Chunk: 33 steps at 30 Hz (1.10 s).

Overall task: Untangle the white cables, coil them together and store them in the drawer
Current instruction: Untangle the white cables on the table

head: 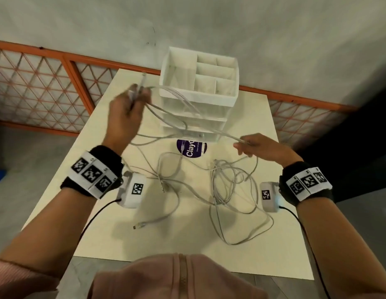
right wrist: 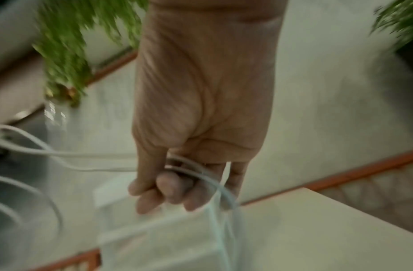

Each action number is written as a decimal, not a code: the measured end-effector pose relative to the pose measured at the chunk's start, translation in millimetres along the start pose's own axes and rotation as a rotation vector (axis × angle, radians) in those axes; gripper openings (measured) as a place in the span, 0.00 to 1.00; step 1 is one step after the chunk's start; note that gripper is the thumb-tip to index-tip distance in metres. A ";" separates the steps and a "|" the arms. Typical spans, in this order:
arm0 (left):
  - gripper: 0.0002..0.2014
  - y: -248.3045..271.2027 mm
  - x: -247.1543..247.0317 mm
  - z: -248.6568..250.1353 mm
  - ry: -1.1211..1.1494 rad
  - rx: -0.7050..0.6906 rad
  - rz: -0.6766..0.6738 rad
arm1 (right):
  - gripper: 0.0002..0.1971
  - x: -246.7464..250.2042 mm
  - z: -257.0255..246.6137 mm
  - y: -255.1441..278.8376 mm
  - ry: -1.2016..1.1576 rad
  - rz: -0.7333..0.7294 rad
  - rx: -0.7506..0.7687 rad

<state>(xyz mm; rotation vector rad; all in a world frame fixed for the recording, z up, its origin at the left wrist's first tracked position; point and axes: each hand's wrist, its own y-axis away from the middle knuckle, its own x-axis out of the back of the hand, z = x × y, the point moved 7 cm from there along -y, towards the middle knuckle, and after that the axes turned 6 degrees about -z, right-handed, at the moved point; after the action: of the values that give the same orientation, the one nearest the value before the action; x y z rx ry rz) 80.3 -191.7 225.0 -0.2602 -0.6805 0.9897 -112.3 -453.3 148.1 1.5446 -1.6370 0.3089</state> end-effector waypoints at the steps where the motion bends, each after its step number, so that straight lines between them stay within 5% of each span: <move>1: 0.13 -2.9 11.1 -5.2 0.002 0.025 0.056 | 0.16 -3.6 20.1 -1.2 0.017 0.000 -0.048; 4: 0.14 -4.9 14.2 -21.7 -0.071 0.088 0.045 | 0.17 -7.4 44.3 -2.3 -0.011 0.037 -0.097; 9: 0.16 12.7 -16.6 -55.2 -0.259 0.148 -0.112 | 0.16 38.9 16.7 -5.2 -0.270 0.371 0.007; 14: 0.17 20.7 -26.1 -78.6 -0.419 0.259 -0.187 | 0.15 78.5 2.6 -15.0 -0.005 0.472 0.006; 19: 0.19 10.8 -40.4 -82.2 -0.620 0.235 -0.255 | 0.18 37.7 35.3 -44.3 0.110 0.377 -0.130; 22: 0.21 4.8 -54.2 -85.8 -0.691 0.250 -0.336 | 0.17 -3.3 2.6 -54.7 0.229 0.521 0.070; 24: 0.21 2.0 -62.4 -88.9 -0.711 0.265 -0.391 | 0.09 -43.6 -26.3 -72.9 0.194 0.417 0.238; 27: 0.22 4.1 -67.5 -93.1 -0.678 0.279 -0.425 | 0.06 -115.6 -50.3 -104.6 0.171 0.018 0.338; 33: 0.20 23.6 -68.2 -98.1 -0.616 0.315 -0.477 | 0.36 -199.9 -64.7 -138.0 0.606 -0.220 0.341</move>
<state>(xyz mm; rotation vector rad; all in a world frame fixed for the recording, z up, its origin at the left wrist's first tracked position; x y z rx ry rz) 101.6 -226.5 110.3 0.4899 -1.0663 0.6921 16.0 -297.8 -2.0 1.6463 -0.9652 0.8750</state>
